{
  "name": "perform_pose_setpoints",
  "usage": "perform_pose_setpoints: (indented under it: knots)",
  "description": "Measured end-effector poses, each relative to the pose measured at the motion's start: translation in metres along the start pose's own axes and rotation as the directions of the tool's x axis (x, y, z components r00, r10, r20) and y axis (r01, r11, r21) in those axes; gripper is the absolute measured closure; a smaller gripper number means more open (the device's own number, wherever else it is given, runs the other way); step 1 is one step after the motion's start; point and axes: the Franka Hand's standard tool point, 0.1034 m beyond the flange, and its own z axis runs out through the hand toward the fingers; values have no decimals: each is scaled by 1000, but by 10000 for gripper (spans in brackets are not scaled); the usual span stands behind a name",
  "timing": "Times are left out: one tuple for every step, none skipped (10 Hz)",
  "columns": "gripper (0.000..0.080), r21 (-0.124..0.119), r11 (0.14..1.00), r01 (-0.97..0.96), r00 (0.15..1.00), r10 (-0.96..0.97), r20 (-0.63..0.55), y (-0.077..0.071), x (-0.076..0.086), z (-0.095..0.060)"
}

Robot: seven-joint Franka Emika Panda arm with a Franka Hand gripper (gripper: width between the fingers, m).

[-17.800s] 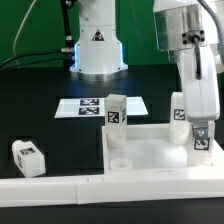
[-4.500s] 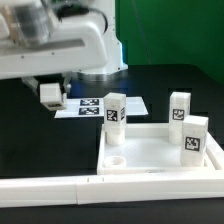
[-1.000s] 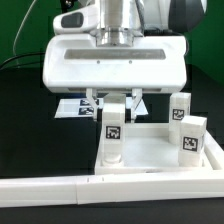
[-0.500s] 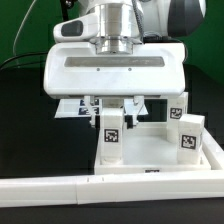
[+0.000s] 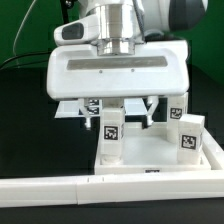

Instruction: Assemble square table

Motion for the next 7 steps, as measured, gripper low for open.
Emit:
perform_pose_setpoints:
  knots:
    - [152, 35, 997, -63, 990, 58, 131, -7, -3, 1]
    - [152, 41, 995, -93, 973, 82, 217, -10, -1, 2]
    - [151, 38, 995, -90, 969, 79, 233, -10, 0, 4]
    - [151, 47, 994, -101, 947, 81, 310, -8, -10, 4]
    - [151, 43, 994, -103, 945, 84, 317, 0, -9, 5]
    - [151, 33, 995, -96, 954, 83, 288, 8, -8, 6]
    - [151, 31, 995, -98, 953, 85, 289, 8, -9, 6]
